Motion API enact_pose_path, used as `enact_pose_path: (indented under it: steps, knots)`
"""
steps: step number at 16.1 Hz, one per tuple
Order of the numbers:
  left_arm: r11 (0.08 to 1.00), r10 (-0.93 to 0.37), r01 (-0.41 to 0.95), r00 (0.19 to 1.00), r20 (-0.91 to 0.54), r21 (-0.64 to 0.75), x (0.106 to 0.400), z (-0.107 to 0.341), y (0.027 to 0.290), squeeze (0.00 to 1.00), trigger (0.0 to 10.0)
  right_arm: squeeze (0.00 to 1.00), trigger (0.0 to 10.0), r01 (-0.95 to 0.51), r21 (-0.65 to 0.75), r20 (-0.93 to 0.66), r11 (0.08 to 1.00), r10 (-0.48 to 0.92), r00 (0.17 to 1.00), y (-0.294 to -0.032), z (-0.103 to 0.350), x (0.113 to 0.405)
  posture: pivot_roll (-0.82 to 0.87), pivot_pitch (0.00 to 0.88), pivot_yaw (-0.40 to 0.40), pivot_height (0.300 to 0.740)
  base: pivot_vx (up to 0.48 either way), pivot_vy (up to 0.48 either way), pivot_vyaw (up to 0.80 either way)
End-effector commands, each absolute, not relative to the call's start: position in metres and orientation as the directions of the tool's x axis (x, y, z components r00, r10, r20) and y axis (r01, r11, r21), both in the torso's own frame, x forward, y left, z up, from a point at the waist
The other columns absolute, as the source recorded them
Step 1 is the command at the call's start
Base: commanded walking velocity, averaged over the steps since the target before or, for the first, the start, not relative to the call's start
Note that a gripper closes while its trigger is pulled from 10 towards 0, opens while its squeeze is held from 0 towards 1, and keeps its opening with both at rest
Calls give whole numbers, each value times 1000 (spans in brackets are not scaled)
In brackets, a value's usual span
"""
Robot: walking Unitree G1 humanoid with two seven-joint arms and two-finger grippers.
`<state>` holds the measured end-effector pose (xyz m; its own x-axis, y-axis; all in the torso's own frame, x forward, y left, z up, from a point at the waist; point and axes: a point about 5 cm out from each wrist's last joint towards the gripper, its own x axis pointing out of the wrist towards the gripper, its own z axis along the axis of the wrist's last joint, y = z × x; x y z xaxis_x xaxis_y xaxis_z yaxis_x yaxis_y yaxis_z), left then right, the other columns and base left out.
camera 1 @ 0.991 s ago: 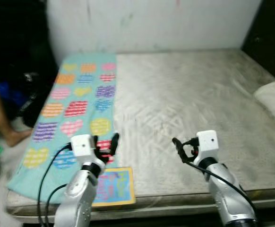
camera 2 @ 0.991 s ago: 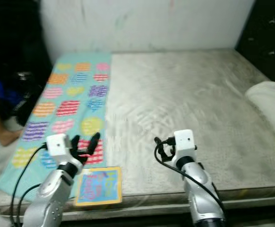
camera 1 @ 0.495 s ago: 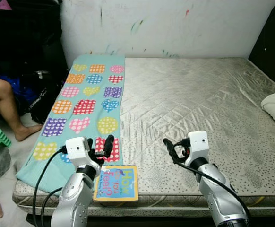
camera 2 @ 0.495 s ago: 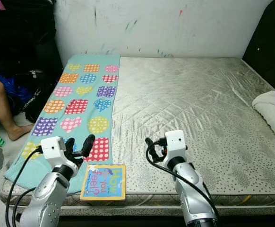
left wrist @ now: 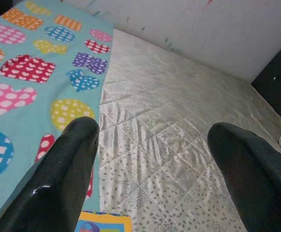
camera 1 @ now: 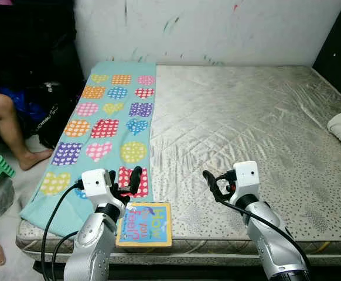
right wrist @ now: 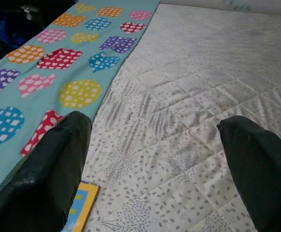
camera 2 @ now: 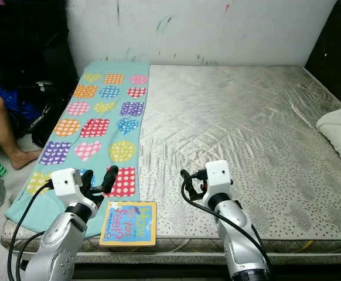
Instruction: Clean up the room
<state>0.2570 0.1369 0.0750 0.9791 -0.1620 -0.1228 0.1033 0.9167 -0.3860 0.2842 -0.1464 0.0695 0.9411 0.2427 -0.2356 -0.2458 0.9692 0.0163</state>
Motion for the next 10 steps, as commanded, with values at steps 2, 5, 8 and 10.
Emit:
enact_pose_path:
  steps: [2,5,8,10]
  knots:
    - [923,-160,91,974,-159,-375,258,71,135,0,10000,0,10000,-239,3,-256,971,231,939,-148,68,286,-101,0,-14,740,0,0,0]
    - [926,-151,72,971,-188,-371,257,69,136,0,10000,0,10000,-217,-20,-266,976,204,942,-153,66,285,-101,0,-14,740,0,0,0]
    - [919,-151,63,968,-200,-388,254,68,137,0,10000,0,10000,-202,-22,-269,979,189,944,-156,65,285,-93,0,-15,740,0,0,0]
    - [918,-155,70,969,-191,-391,254,69,137,0,10000,0,10000,-186,17,-266,982,184,946,-156,66,286,-91,0,-17,740,0,0,0]
